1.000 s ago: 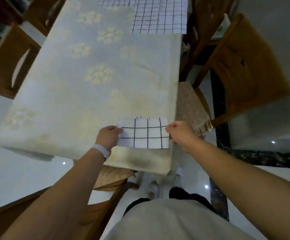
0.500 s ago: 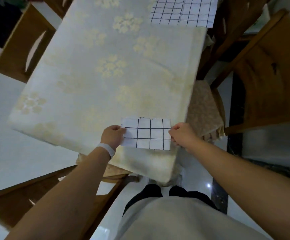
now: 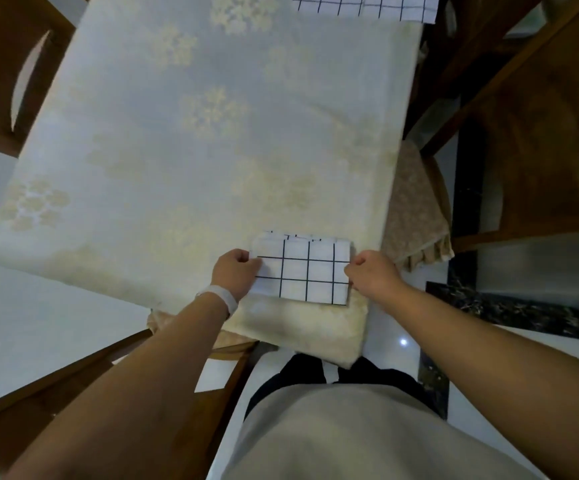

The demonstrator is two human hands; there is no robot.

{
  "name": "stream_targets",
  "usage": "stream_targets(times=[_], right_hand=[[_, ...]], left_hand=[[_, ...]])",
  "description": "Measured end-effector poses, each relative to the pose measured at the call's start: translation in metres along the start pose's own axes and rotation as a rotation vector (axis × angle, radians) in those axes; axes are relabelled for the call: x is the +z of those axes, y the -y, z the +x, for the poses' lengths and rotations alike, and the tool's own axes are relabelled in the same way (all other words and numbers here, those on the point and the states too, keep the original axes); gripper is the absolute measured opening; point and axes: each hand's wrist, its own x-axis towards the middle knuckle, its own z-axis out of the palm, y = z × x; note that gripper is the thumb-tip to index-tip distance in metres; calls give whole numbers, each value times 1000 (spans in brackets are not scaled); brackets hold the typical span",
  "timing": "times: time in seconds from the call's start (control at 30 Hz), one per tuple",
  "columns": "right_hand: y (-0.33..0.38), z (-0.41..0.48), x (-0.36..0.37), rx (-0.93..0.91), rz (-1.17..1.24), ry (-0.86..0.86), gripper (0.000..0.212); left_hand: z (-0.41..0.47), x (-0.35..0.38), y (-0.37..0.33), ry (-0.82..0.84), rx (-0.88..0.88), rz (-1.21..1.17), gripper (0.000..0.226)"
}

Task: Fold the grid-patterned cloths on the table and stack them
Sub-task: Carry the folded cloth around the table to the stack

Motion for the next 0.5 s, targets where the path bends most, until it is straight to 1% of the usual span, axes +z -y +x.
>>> stream_targets(times=[0.13,0.23,0.33,0.43,0.5], right_hand=[[0,-2,3,2,-33,-14,13],[0,-6,4,13,20,-34,13],[1,-13,4,-1,35,-61,14],[6,-21,3,-20,25,-116,13],[11,-27,0,-46,11,-135,13]], left_hand=[[1,-1,7,20,3,-3,21],[-1,-4,6,10,20,-39,17],[-7,-8,5,-25,95,-54,4],[-15,-14,4,-53,167,-81,14],[-19,-19,2,-78,188,-95,13]])
